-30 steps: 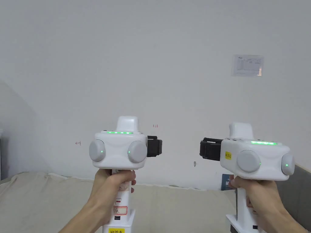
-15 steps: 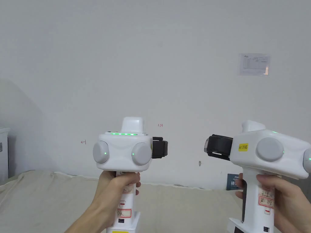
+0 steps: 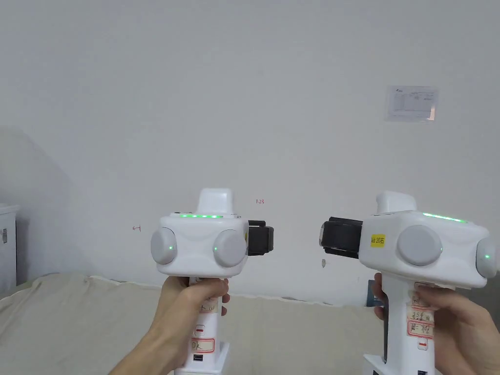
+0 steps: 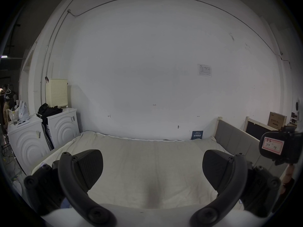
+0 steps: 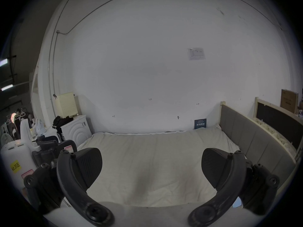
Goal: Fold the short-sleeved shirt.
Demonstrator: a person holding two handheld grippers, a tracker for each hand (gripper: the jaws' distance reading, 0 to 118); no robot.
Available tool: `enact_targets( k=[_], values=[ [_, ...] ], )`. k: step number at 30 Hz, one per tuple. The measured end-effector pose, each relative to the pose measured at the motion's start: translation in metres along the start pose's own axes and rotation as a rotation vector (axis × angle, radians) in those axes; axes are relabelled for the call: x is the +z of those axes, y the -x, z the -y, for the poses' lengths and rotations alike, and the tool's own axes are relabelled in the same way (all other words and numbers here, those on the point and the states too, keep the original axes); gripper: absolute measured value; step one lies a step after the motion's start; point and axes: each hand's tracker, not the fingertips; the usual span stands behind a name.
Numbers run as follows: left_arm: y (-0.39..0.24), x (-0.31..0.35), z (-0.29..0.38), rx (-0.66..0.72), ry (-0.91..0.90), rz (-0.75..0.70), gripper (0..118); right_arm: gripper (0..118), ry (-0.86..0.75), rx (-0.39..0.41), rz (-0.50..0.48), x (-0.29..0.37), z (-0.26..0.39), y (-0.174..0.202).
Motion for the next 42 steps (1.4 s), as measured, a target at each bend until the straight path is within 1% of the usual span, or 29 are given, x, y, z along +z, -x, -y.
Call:
enact_targets(
  k=[5,8,12,16,21,23,24,25,26,27,28,30,31,32,33,34,35,36,37,40,42],
  values=[
    [-0.002,0.004,0.001,-0.005,-0.005,0.004,118,118,-0.06,0.102,0.089,0.004,0.005,0.017],
    [-0.003,0.005,0.001,-0.002,-0.005,0.012,118,118,-0.065,0.122,0.076,0.004,0.008,0.021],
    [-0.003,0.006,0.0,0.003,-0.006,0.012,118,118,-0.025,0.127,0.074,0.003,0.005,0.023],
    [-0.002,0.01,-0.001,0.005,-0.009,0.017,118,118,-0.02,0.14,0.079,0.004,0.005,0.024],
    [-0.001,0.011,-0.002,0.008,-0.013,0.02,118,118,-0.017,0.127,0.064,0.008,0.004,0.024],
    [-0.002,0.012,-0.002,0.013,-0.011,0.021,118,118,-0.001,0.156,0.05,0.009,0.002,0.024],
    [-0.002,0.012,-0.002,0.012,-0.012,0.021,118,118,-0.025,0.168,0.054,0.011,0.003,0.025],
    [-0.002,0.012,-0.002,0.013,-0.013,0.021,118,118,-0.041,0.172,0.087,0.012,0.003,0.027],
    [-0.002,0.012,-0.002,0.013,-0.013,0.022,118,118,-0.053,0.169,0.107,0.013,0.003,0.028],
    [-0.002,0.012,-0.002,0.014,-0.012,0.022,118,118,-0.053,0.154,0.104,0.014,0.003,0.028],
    [-0.002,0.012,-0.002,0.016,-0.011,0.02,118,118,-0.044,0.141,0.069,0.016,0.001,0.026],
    [-0.001,0.011,-0.002,0.024,-0.007,0.02,118,118,-0.054,0.114,0.094,0.017,-0.002,0.026],
    [0.0,0.011,-0.002,0.028,-0.005,0.021,118,118,-0.063,0.083,0.139,0.017,-0.002,0.026],
    [0.001,0.011,-0.002,0.035,-0.003,0.021,118,118,-0.07,0.056,0.138,0.019,-0.001,0.025],
    [0.001,0.01,-0.002,0.039,0.001,0.021,118,118,-0.078,0.056,0.131,0.02,-0.001,0.025],
    [0.002,0.01,-0.002,0.041,0.003,0.023,118,118,-0.083,0.074,0.122,0.02,0.001,0.025],
    [0.002,0.01,-0.002,0.042,0.001,0.023,118,118,-0.085,0.121,0.102,0.022,0.002,0.026],
    [0.002,0.01,-0.002,0.041,-0.001,0.017,118,118,-0.086,0.146,0.088,0.023,0.005,0.028],
    [0.002,0.01,-0.002,0.042,-0.002,0.012,118,118,-0.092,0.141,0.075,0.025,0.007,0.028],
    [0.005,0.009,-0.002,0.052,0.0,0.011,118,118,-0.095,0.147,0.114,0.023,0.012,0.03],
    [0.005,0.011,-0.002,0.055,0.002,0.012,118,118,-0.102,0.145,0.115,0.022,0.012,0.026]
  ],
)
